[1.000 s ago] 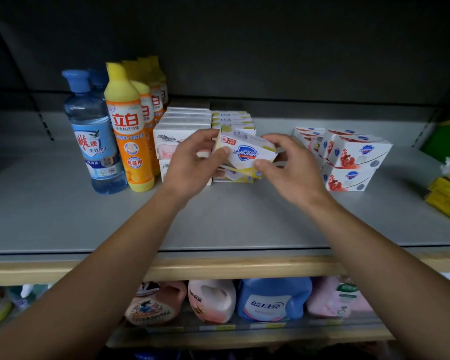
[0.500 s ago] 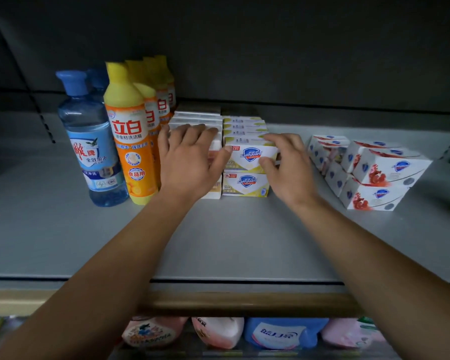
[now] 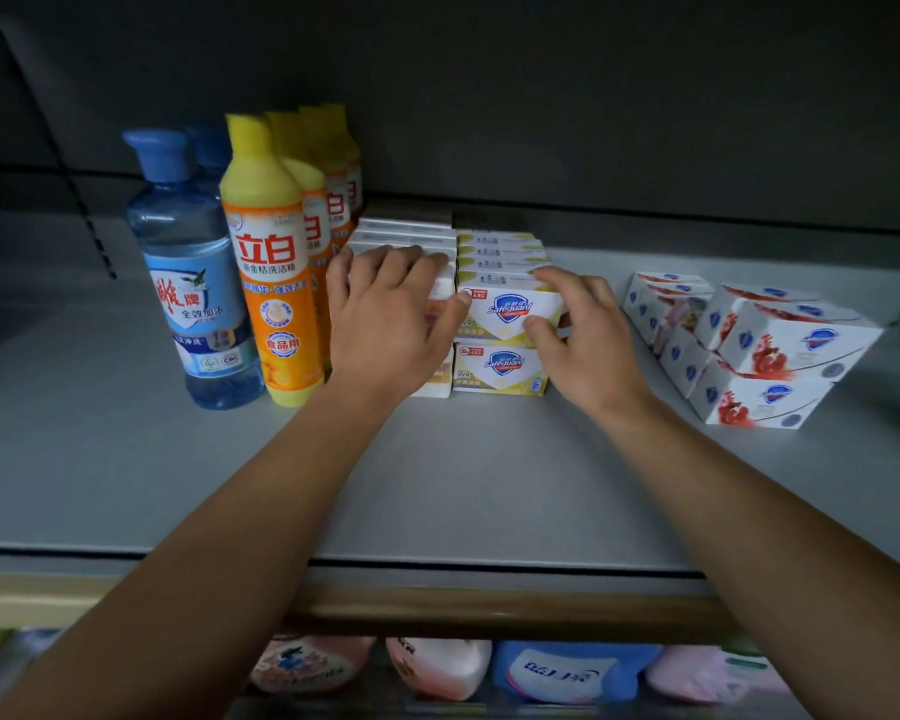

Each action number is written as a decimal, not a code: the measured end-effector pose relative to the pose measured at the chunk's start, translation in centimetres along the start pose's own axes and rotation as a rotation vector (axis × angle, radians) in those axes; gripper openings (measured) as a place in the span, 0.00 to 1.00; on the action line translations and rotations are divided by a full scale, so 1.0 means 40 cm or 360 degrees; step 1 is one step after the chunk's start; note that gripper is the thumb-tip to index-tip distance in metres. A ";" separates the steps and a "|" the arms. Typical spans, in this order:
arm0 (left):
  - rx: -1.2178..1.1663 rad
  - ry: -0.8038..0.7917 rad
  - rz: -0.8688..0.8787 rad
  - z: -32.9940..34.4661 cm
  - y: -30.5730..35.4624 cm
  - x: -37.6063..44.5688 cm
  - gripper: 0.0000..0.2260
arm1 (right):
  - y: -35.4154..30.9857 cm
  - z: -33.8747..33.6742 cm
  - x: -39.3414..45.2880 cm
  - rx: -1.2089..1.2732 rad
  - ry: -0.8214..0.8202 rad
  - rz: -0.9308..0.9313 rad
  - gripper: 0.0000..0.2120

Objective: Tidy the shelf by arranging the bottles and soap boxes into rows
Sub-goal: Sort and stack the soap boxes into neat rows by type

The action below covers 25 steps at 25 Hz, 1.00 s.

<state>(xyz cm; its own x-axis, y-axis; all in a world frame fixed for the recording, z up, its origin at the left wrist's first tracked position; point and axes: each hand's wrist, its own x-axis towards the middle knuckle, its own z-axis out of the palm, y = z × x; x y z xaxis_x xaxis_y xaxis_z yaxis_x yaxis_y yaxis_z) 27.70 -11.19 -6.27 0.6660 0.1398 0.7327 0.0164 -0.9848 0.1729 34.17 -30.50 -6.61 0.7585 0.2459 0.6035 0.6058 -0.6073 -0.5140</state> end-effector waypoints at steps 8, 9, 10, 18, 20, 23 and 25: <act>0.0067 -0.0237 -0.0046 -0.033 0.013 0.015 0.25 | -0.012 -0.074 -0.015 -0.0093 -0.0222 0.0059 0.30; 0.0077 -0.0283 -0.0071 -0.042 0.017 0.021 0.26 | -0.011 -0.088 -0.031 -0.0095 -0.0214 0.0082 0.30; 0.0062 -0.0304 -0.0100 -0.053 0.024 0.027 0.26 | -0.006 -0.105 -0.052 -0.0105 -0.0213 0.0090 0.29; -0.0571 -0.0146 0.0104 -0.068 0.263 0.019 0.18 | 0.182 -0.318 -0.262 -0.0528 -0.0395 0.0383 0.21; -0.0710 -0.0259 0.0155 -0.037 0.341 0.012 0.19 | 0.238 -0.376 -0.288 -0.0650 -0.0376 0.0491 0.21; -0.0827 -0.0359 0.0228 0.021 0.442 0.009 0.19 | 0.298 -0.422 -0.315 -0.0829 -0.0419 0.0663 0.26; -0.0837 -0.0422 0.0278 0.063 0.499 0.014 0.20 | 0.323 -0.418 -0.328 -0.0924 -0.0495 0.0680 0.28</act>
<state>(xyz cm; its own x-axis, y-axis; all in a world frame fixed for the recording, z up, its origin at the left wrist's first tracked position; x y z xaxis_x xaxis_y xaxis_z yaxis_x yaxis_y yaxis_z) 30.29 -31.03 -4.06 0.7899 -0.1160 0.6022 -0.4346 -0.7987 0.4163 28.04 -54.20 -10.97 0.9819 0.0501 0.1826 0.0889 -0.9735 -0.2106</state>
